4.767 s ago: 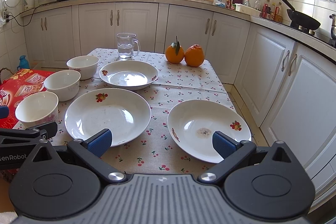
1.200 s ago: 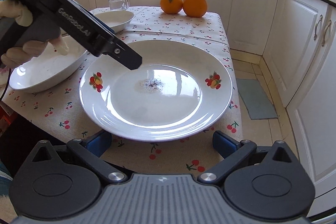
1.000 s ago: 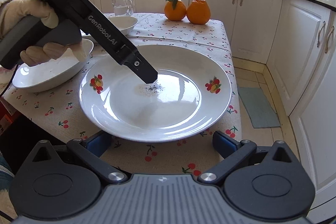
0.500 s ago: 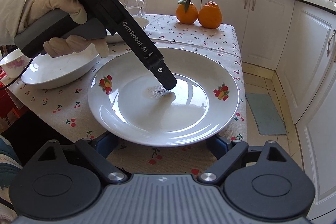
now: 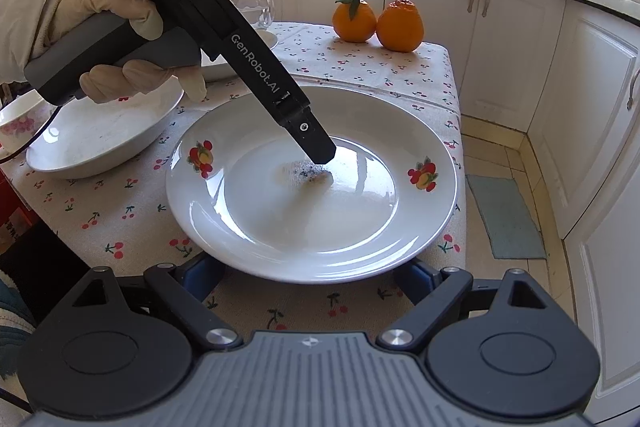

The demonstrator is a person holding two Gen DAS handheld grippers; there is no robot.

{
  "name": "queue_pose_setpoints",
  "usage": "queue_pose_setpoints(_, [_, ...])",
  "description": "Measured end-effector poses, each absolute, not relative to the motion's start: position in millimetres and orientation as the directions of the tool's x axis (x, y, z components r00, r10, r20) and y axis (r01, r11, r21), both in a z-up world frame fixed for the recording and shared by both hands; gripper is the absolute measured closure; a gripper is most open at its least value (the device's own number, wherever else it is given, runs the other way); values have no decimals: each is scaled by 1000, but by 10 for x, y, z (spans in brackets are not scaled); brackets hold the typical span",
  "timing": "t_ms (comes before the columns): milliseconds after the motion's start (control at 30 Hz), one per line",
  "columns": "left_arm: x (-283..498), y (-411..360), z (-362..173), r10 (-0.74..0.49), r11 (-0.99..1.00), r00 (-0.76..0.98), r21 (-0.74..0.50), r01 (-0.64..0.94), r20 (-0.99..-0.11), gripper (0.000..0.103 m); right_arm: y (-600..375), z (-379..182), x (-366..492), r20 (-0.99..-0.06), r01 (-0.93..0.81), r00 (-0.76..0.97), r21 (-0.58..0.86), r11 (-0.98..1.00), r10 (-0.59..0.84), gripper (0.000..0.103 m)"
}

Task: Organize plates and bowls

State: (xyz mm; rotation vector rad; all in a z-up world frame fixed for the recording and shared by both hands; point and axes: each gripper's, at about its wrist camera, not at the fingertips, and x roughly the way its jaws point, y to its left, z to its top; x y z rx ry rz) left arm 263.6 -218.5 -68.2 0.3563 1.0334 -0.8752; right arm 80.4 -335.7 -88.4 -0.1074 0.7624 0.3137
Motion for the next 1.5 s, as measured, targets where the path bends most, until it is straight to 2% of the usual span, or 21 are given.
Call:
queue_pose_setpoints(533, [3207, -2298, -678, -473, 653, 269, -129, 746, -839, 33, -3499, -898, 1373, -692, -305, 686, 8, 952, 226, 10])
queue_pose_setpoints(1200, [3408, -2319, -715, -473, 666, 298, -115, 737, -829, 35, -3481, -903, 1683, -703, -277, 684, -5, 961, 194, 10])
queue_pose_setpoints(1333, [3381, -2318, -705, -468, 664, 310, -98, 742, -828, 32, -3483, -903, 1651, -702, -278, 685, -5, 961, 194, 9])
queue_pose_setpoints(1500, [3310, -2279, -619, -464, 669, 338, -74, 740, -819, 26, -3498, -828, 1621, -688, -272, 698, 2, 962, 199, 0])
